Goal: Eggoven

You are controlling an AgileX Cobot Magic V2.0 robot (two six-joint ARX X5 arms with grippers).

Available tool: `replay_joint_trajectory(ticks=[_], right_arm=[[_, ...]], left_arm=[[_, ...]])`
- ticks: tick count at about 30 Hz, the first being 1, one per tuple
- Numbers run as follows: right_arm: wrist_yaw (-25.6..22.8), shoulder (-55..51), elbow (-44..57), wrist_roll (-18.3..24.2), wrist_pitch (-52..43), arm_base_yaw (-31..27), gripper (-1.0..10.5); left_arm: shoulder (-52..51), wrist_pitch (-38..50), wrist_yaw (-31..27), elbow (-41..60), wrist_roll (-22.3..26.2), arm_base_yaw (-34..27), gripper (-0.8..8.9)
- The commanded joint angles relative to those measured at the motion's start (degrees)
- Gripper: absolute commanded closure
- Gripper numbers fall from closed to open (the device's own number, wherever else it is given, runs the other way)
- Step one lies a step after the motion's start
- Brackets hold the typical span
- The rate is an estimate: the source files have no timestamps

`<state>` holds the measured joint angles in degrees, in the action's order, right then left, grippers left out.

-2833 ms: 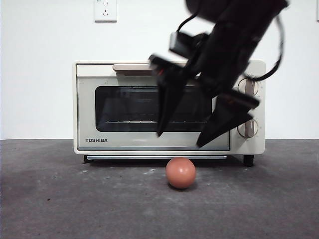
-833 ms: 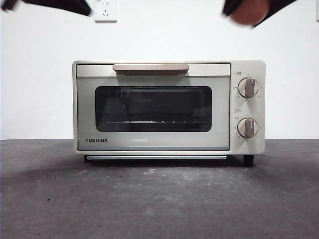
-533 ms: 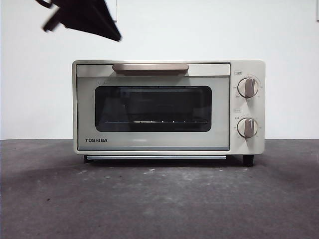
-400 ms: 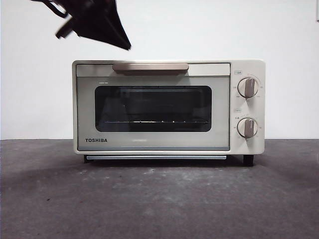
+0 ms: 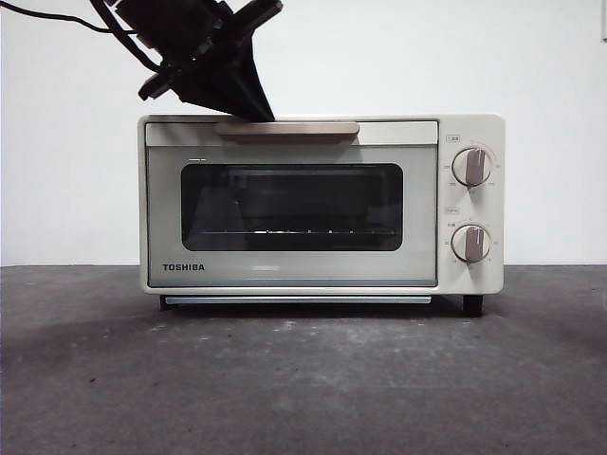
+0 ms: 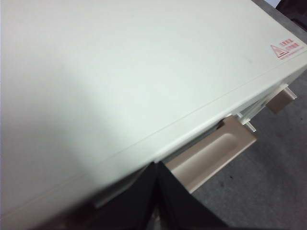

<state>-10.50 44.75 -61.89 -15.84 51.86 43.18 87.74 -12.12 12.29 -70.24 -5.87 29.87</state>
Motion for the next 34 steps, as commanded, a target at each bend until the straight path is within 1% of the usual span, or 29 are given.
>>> replay_joint_trajectory(ticks=[1, 6, 14, 22, 25, 27, 29, 31, 34], right_arm=[[-0.11, 0.33, -0.85, 0.50, -0.22, 0.57, 9.4], [-0.11, 0.37, -0.85, 1.18, -0.20, 0.57, 9.4], [-0.11, 0.46, -0.85, 1.31, -1.27, 0.57, 9.4], [-0.11, 0.50, -0.83, 1.31, -2.40, 0.57, 9.4], [-0.09, 0.98, -0.83, 1.31, -2.86, 0.57, 9.4], [-0.09, 1.77, -0.83, 1.31, -2.95, 0.55, 9.4], [-0.09, 3.28, -0.83, 1.31, -2.97, 0.55, 9.4], [-0.02, 4.98, -0.79, 1.31, -3.65, 0.55, 9.4], [1.18, 8.46, -0.79, 1.36, -7.54, 0.55, 9.4]], left_arm=[[2.19, 1.09, -0.70, -1.38, 0.90, 0.28, 8.06], [2.45, -1.60, -0.70, -1.38, 1.22, 1.53, 8.06], [2.45, -8.79, -0.68, -1.38, 3.26, 6.60, 8.06], [2.38, -17.75, -0.66, -1.38, 3.02, 12.85, 8.06], [1.97, -20.04, -0.66, -1.40, 2.93, 15.06, 8.06], [0.98, -20.52, -0.70, -1.38, 2.03, 16.11, 8.06], [-1.51, -20.28, -0.74, -1.38, 0.59, 16.26, 8.06], [-5.18, -20.50, -0.74, -1.38, 0.46, 15.63, 8.06], [-12.04, -22.60, -0.76, -1.38, 0.46, 12.57, 8.06]])
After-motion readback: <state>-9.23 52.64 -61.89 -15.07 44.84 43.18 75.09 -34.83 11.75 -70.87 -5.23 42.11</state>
